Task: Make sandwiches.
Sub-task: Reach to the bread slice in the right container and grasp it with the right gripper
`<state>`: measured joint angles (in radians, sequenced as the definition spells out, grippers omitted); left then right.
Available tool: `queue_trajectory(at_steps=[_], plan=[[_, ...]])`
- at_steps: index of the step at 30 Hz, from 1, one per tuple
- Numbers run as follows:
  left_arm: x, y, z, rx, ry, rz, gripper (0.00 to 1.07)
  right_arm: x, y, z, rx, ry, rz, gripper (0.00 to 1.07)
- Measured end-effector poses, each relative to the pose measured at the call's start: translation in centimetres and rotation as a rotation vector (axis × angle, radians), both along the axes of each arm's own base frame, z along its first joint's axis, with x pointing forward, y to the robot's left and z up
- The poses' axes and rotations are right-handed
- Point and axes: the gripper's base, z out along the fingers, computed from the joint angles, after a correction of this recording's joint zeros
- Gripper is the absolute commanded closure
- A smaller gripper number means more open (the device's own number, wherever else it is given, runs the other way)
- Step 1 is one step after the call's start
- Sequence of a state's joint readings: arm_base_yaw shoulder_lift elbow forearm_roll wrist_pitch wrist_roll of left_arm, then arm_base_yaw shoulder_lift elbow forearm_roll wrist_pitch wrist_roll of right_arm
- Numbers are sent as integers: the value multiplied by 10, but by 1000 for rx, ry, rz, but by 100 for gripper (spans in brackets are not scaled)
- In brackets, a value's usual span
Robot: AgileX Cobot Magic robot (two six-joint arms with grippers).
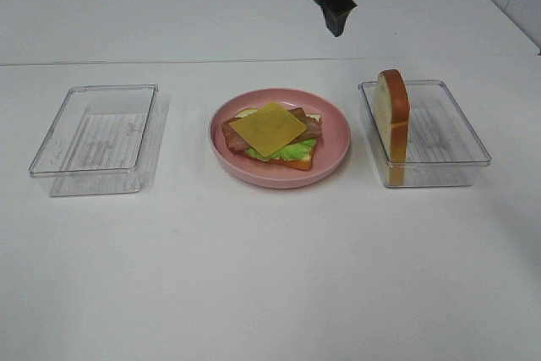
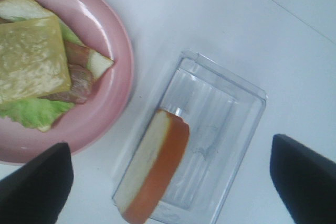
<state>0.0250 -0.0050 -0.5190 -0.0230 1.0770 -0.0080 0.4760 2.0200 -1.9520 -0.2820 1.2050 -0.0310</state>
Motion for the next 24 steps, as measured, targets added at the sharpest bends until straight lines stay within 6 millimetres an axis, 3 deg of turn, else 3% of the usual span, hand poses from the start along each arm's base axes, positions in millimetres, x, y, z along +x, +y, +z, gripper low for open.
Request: queue_trajectory(at_steps=[7, 11, 16, 18, 21, 24], plan=[[0, 0, 0, 0, 0, 0, 11, 8, -25, 0, 64, 35, -88, 8], [0, 0, 0, 0, 0, 0, 11, 9, -30, -3, 96, 58, -106, 8], [0, 0, 0, 0, 0, 0, 11, 6, -35, -19, 88, 119, -123, 8], [0, 0, 0, 0, 0, 0, 11, 4, -35, -39, 85, 152, -119, 8], [0, 0, 0, 0, 0, 0, 11, 2, -35, -53, 86, 164, -114, 8], [0, 0, 0, 0, 0, 0, 11, 1, -35, -58, 86, 166, -111, 8]])
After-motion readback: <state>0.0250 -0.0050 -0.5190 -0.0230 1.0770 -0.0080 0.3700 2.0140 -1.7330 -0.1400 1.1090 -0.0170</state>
